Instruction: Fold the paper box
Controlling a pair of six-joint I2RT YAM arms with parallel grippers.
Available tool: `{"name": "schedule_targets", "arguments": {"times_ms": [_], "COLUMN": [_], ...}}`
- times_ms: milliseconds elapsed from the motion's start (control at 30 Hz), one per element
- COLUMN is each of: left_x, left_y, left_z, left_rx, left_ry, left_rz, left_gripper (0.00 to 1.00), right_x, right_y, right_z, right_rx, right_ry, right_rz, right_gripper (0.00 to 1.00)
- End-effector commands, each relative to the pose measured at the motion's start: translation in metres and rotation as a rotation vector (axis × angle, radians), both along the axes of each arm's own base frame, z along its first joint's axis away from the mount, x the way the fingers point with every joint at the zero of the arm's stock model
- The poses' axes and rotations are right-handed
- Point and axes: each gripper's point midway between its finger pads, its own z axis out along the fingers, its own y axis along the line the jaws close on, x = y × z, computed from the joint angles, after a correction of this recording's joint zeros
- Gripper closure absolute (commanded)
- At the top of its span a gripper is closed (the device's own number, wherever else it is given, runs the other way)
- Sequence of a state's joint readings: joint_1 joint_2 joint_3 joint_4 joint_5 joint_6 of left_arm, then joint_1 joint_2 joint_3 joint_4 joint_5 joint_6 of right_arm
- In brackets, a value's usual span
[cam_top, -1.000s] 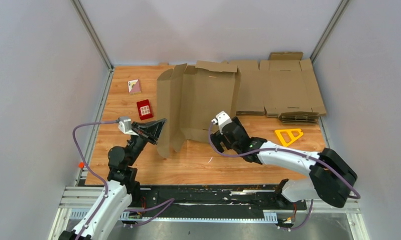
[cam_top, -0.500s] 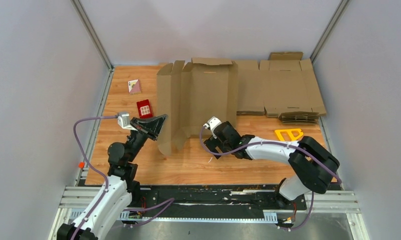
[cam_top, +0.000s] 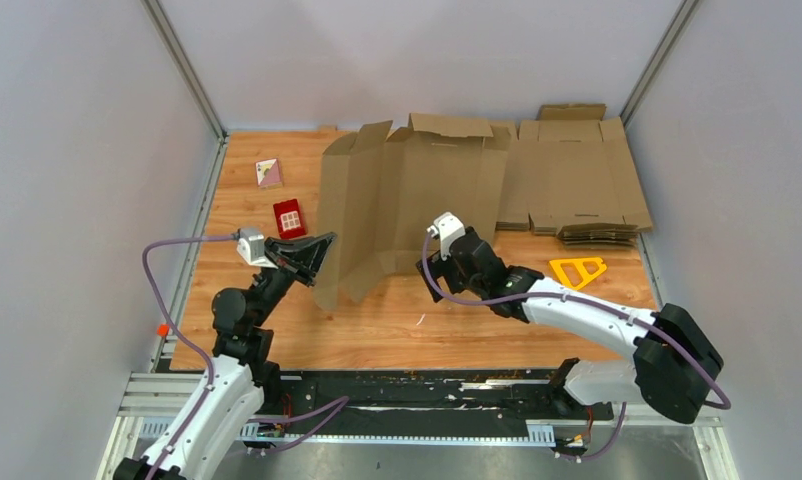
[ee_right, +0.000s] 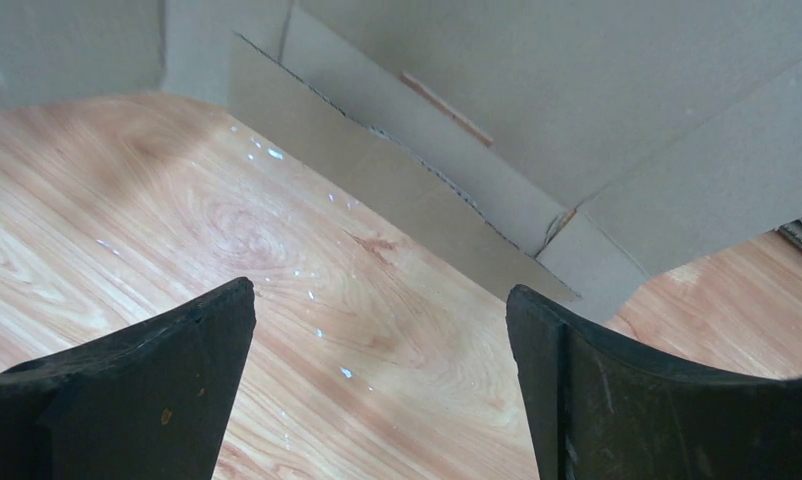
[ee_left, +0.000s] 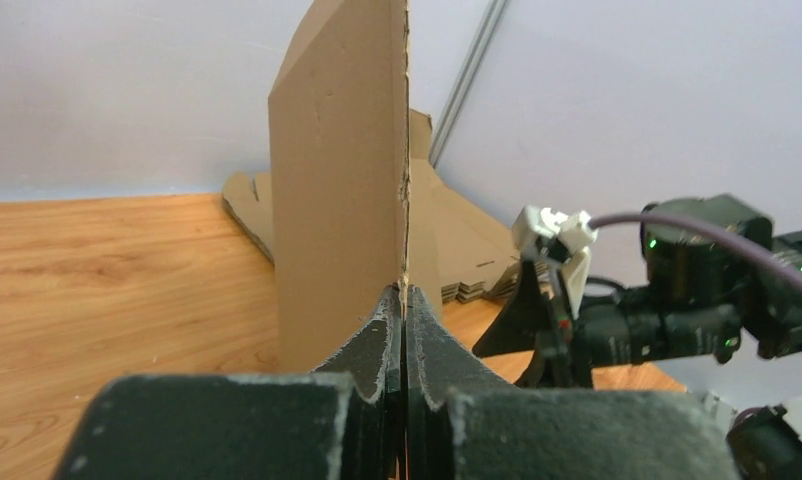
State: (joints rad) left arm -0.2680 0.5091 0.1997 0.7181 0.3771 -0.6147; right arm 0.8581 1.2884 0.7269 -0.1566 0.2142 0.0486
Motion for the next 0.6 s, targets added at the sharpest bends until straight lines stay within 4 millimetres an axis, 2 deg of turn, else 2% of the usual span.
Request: {"name": "schedule_targets", "arguments": {"times_ms": [0,67,133,200,333,367,400,433,467,567], "left_x": [-0.008,-0.008,-0.008,-0.008,-0.009,-0.009,-0.009,-0.009,-0.010,-0.011], "left_y": [-0.004,-0.005,-0.005,-0.004,-0.004,-0.004,-0.004,-0.004,-0.004,-0.003], "left_z": [0.005,0.004,0.004,0.004,0.003,0.003,0.003,0.003,0.003,0.005], "left_rx": [0.055,0.061,0.064,0.065,0.065,0.064,0.064,0.063,0.063,0.060], "left_ry": [-0.110,-0.111,-0.111,-0.112,-0.113,-0.113,-0.114,-0.115,-0.116,-0.125], "left_rz": [-0.020,-0.022,-0.020,-0.020,-0.016,-0.017,-0.017,-0.017,-0.016,-0.014], "left_gripper": [1.00,1.00,1.00,1.00,1.00,1.00,1.00,1.00,1.00,1.00], "right_x": [0.012,0.023,0.033,0.046,0.068,0.073,0.076,0.080,0.081,0.075], "right_y": [0.021,0.028,0.030,0.031,0.038,0.038,0.039,0.038,0.038,0.044], "right_z": [0.045,0.057,0.060,0.061,0.057,0.051,0.046,0.033,0.024,0.002], "right_rx": [0.145,0.154,0.146,0.158,0.217,0.211,0.196,0.160,0.134,0.085], "right_ry": [-0.057,-0.081,-0.091,-0.095,-0.065,-0.048,-0.034,-0.010,0.009,0.058], "right_rz": [-0.006,-0.022,-0.048,-0.083,-0.137,-0.154,-0.168,-0.185,-0.191,-0.119], "right_gripper": [0.08,0.14,0.16,0.23,0.56,0.72,0.82,0.92,0.98,1.00]}}
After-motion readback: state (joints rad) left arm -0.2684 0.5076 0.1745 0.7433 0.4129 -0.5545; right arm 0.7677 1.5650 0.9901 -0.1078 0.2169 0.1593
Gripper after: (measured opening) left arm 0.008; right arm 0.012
